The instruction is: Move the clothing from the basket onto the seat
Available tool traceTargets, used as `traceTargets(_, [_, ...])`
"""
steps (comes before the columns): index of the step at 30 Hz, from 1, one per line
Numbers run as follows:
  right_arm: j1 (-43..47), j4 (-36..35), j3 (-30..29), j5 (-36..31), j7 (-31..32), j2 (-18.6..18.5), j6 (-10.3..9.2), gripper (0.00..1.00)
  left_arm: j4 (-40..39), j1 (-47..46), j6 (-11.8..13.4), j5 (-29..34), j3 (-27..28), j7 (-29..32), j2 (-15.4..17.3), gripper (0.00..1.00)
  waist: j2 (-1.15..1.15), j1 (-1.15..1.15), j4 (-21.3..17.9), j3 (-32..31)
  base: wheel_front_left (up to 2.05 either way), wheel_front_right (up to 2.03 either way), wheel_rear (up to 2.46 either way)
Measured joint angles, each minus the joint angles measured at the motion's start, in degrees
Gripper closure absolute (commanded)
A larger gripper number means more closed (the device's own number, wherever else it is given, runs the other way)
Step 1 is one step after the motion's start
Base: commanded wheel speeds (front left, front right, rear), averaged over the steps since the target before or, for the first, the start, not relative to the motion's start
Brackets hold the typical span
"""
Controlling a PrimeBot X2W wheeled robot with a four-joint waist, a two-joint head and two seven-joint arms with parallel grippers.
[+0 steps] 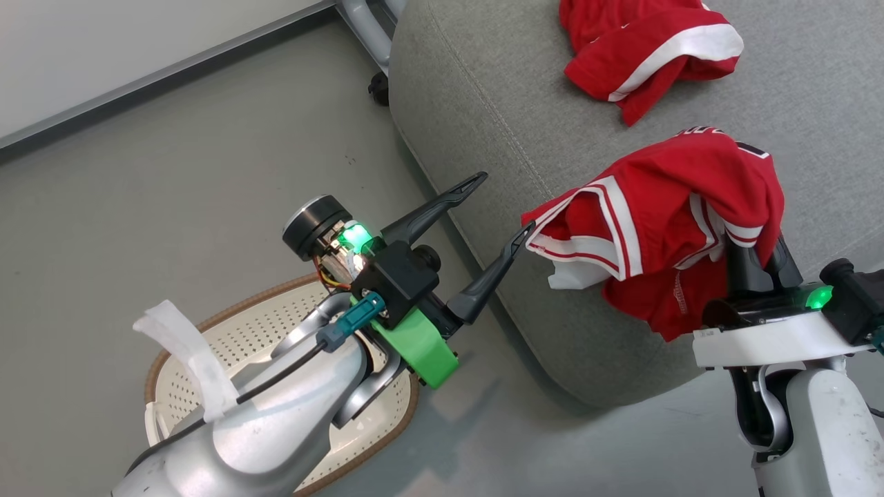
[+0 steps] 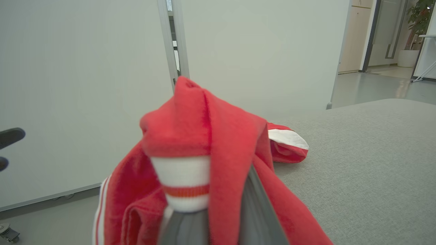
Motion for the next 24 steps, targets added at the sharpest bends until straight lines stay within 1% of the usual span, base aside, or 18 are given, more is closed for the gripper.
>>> traceTargets(7, [-0.01,-0.31,-1.85,1.32,0.00,0.01,0.00,1.00,0.00,0.03,0.79,-0.16,0.29,0.19,0.93,0.00,0.00,0.00,0.00,0.54,0.00,0.00,0.00])
traceTargets(11, [-2.50,-0.73,-3.44,0.81,-0.01,0.01,0.00,1.00,-0.51,0.01,1.32,-0.18,0.64,0.71,1.65,0.00,0.00,0.00,0.42,1.58,0.00,0.00,0.00])
traceTargets(18, [-12.40,-1.02,-7.46,-1.33,0.00,0.00,0.00,1.00,-1.67,-1.15,1.66,0.03,1.14,2.04,3.46,0.00,0.00,0.00,1.18,5.10,0.00,0.00,0.00])
traceTargets(24, [-24.78,1.00,-13.23,-4.03,-0.01,-0.09,0.00,1.00,-2.98,-2.92,1.94,0.86,1.52,3.12,5.15,0.00,0.00,0.00,2.07,9.45,0.00,0.00,0.00])
